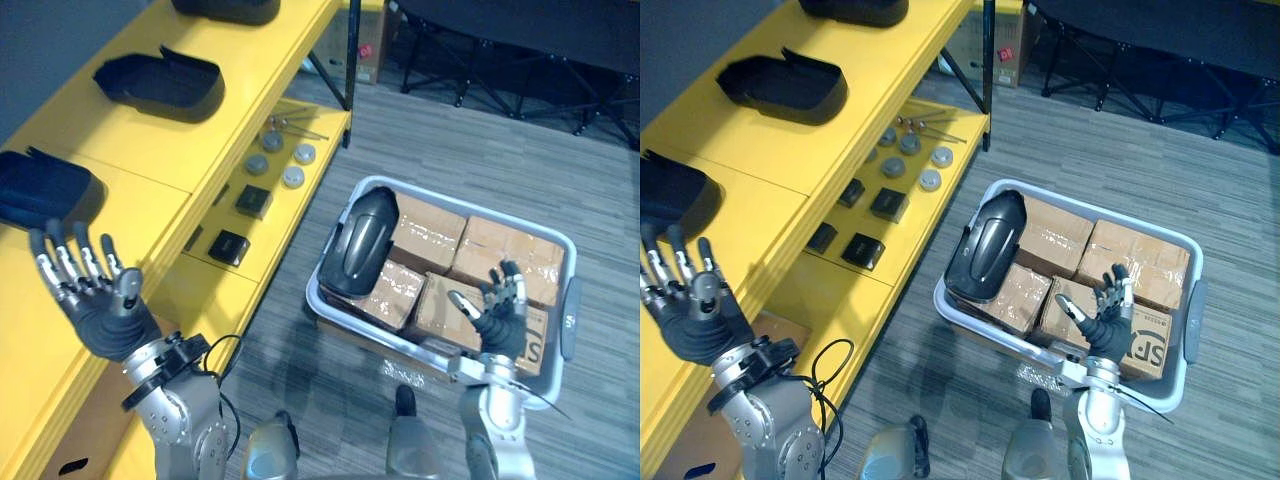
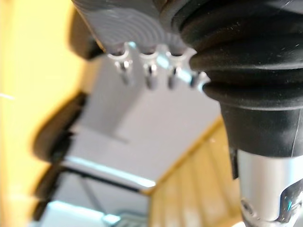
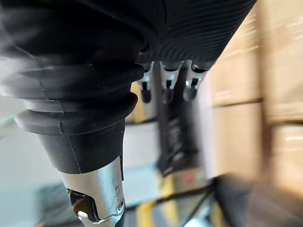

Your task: Walk over and take plastic housings, then place them on the shelf

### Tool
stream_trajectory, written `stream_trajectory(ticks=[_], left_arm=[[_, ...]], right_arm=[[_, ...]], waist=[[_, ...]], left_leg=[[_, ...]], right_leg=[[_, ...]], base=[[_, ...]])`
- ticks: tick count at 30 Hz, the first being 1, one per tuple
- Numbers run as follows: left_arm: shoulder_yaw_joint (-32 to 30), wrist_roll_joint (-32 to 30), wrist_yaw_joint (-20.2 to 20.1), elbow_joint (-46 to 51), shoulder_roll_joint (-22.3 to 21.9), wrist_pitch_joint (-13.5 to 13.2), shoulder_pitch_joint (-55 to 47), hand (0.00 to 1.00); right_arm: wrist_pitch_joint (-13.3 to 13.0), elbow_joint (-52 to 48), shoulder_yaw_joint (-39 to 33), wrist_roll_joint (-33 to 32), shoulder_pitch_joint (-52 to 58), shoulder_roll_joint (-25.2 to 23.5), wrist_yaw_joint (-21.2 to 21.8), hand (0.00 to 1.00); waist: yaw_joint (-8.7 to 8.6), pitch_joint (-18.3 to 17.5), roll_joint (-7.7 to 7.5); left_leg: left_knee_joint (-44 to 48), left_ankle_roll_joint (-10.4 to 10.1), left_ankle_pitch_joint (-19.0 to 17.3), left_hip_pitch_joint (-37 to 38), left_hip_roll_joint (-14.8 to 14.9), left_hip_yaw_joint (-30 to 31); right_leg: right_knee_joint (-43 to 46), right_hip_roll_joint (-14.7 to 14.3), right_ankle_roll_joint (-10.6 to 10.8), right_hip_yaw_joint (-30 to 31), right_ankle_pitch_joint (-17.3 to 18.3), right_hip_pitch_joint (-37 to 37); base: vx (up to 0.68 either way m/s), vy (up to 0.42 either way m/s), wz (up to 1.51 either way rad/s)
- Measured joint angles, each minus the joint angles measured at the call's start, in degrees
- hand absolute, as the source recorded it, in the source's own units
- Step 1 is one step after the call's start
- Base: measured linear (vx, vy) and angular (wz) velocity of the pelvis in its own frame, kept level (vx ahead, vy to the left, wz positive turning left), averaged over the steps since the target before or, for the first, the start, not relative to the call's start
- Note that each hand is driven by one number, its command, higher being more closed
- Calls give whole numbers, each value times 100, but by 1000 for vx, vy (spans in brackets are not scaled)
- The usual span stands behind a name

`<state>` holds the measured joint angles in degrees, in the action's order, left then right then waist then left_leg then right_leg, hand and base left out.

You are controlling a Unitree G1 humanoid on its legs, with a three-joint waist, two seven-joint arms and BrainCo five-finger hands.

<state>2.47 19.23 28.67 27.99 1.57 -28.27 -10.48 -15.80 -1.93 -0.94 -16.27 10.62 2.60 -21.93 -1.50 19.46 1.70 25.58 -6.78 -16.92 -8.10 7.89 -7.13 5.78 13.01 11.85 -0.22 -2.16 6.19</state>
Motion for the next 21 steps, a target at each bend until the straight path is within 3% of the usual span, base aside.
stream_trajectory(ticks=[3,7,11,15,21], left_arm=[[259,-12,-274,-15,19,41,171,0],[822,-401,-780,-301,36,385,537,0],[1480,-403,-1260,-757,81,759,925,0],[1992,-408,-1552,-1122,253,916,1287,0],[2352,-391,-1924,-1259,255,835,1633,0]], right_arm=[[107,659,-28,32,-466,-6,-425,0],[265,1850,-292,83,-1766,117,-1199,0],[482,2851,-516,82,-2904,490,-1574,0],[613,3608,-513,58,-3761,912,-1694,0],[613,4357,-492,-121,-4724,1490,-1530,0]], waist=[[20,55,89],[95,366,197],[291,496,214],[408,536,289],[603,658,516]], left_leg=[[12,2,3,-152,17,61],[90,1,41,-460,56,171],[154,12,107,-706,34,265],[289,13,107,-875,-9,419],[590,65,89,-1289,-101,561]], right_leg=[[-189,-37,3,-120,-129,5],[-464,-106,-38,-194,-388,76],[-598,-104,-50,-290,-528,178],[-601,-84,-45,-433,-561,189],[-563,-14,-21,-523,-651,392]], base=[[-14,9,8],[-57,-5,7],[-47,15,10],[-17,21,16],[-59,38,12]])
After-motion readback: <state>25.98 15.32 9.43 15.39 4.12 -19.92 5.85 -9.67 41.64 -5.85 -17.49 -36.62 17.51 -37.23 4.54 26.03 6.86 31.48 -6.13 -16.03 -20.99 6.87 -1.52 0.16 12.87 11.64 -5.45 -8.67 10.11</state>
